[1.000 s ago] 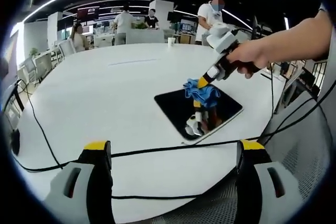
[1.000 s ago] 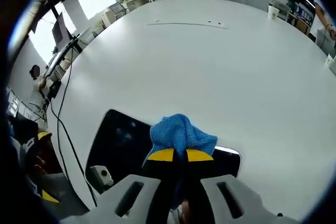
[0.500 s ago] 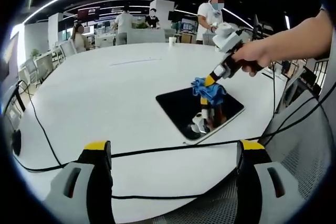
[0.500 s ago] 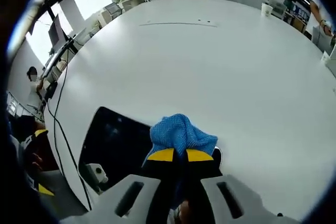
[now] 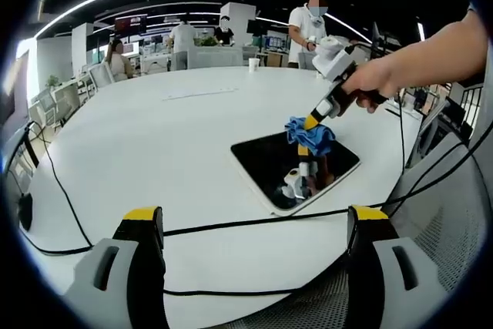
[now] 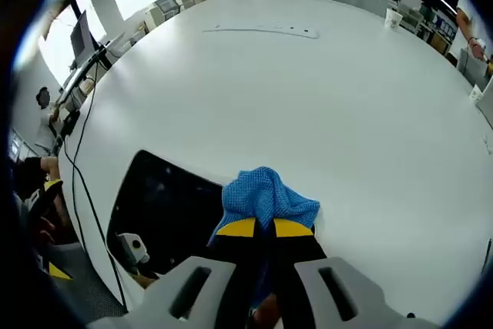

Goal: Wipe the mirror surface with the cleaning cloth until all visible marks leave the cleaned area.

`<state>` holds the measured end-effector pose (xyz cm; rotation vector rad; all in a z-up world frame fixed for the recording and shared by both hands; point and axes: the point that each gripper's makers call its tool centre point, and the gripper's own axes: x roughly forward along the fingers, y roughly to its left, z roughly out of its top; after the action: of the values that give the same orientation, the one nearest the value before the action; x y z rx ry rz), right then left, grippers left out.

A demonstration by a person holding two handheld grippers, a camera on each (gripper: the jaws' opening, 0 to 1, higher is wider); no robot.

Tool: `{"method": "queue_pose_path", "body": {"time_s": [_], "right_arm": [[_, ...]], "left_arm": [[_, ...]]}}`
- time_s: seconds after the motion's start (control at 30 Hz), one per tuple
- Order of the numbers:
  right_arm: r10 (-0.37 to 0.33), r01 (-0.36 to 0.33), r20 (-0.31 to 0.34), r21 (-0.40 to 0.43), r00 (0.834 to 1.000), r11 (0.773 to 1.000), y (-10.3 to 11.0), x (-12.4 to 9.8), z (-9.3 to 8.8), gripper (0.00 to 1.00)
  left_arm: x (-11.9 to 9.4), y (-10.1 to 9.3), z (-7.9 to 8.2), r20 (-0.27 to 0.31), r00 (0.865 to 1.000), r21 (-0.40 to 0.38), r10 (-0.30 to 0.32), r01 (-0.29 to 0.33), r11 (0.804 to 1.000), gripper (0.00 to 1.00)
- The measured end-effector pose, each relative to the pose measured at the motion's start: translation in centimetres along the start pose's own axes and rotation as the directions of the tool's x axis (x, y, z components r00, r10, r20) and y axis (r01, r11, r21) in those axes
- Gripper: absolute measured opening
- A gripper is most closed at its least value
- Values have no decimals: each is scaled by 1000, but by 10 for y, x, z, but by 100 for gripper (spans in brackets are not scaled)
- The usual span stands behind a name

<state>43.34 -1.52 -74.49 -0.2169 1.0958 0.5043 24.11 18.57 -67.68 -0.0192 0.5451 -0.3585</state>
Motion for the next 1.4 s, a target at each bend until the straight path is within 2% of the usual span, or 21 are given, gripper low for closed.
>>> {"method": "queue_pose_path", "body": {"time_s": [0.1, 0.33, 0.67, 0.87, 0.93, 1.33, 1.4], "right_arm": [[1, -2, 9, 26, 1000, 1000, 3, -2, -4, 1], [-12, 12, 22, 16, 1000, 1000, 12, -11, -14, 1], [1, -1, 25, 10, 1000, 1000, 18, -12, -29, 1], [10, -10, 25, 4, 1000, 1000, 24, -19, -42, 1], [9, -9, 25, 1, 1000, 1000, 26, -21, -44, 1], [30, -30, 27, 7, 999, 1000, 33, -31, -63, 1], [34, -35, 28, 12, 999, 999, 34, -33, -67, 1]], "left_arm": [[-1, 1, 1, 6, 1000, 1, 6, -6, 1000, 99], [-1, 2, 0, 5, 1000, 10, 14, -14, 1000, 99], [-1, 2, -1, 3, 1000, 3, 19, -19, 1000, 99], [1, -12, 2, 11, 1000, 5, -26, 26, 1000, 99], [1, -11, -1, -6, 1000, 14, -20, 20, 1000, 99], [0, -9, -1, -6, 1000, 11, -12, 12, 1000, 99], [0, -14, -1, -9, 1000, 29, -28, 28, 999, 99]]}}
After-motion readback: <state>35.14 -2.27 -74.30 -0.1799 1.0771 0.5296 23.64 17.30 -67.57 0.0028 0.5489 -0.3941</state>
